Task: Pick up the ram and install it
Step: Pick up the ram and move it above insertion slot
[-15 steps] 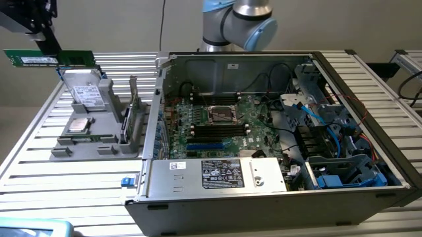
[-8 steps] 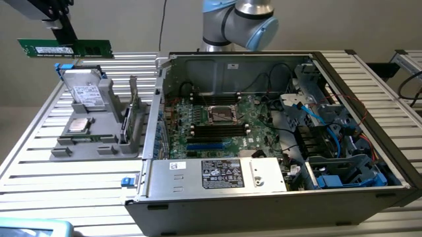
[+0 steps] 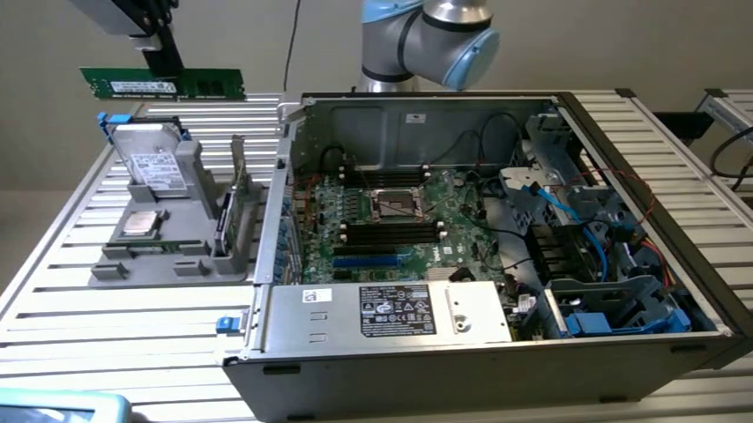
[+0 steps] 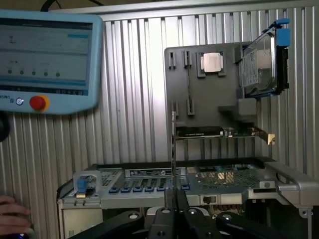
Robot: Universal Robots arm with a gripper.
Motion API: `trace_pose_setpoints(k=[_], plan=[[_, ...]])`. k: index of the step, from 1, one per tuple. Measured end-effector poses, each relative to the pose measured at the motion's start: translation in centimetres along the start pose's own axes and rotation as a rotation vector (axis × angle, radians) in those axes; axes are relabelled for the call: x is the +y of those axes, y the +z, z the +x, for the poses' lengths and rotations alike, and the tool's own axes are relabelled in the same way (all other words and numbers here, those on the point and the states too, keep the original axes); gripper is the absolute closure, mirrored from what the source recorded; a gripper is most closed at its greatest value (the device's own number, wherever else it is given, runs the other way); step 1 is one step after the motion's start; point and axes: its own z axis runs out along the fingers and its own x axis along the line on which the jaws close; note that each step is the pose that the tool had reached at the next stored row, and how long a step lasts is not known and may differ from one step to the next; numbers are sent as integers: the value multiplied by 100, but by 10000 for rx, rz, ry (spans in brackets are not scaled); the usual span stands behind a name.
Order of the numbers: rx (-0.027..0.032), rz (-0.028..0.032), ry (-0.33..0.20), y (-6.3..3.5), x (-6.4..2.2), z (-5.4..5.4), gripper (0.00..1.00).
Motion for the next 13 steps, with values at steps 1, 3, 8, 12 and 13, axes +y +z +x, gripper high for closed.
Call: trace_pose_setpoints(k=[1, 3, 8, 12, 13], plan=[[-29, -2, 0, 2, -47, -1, 88], [-84, -6, 3, 6, -136, -1, 88], [-186, -14, 7, 21, -366, 25, 88], [-217, -14, 8, 47, -542, 76, 88], [-221, -15, 8, 55, -584, 88, 88]])
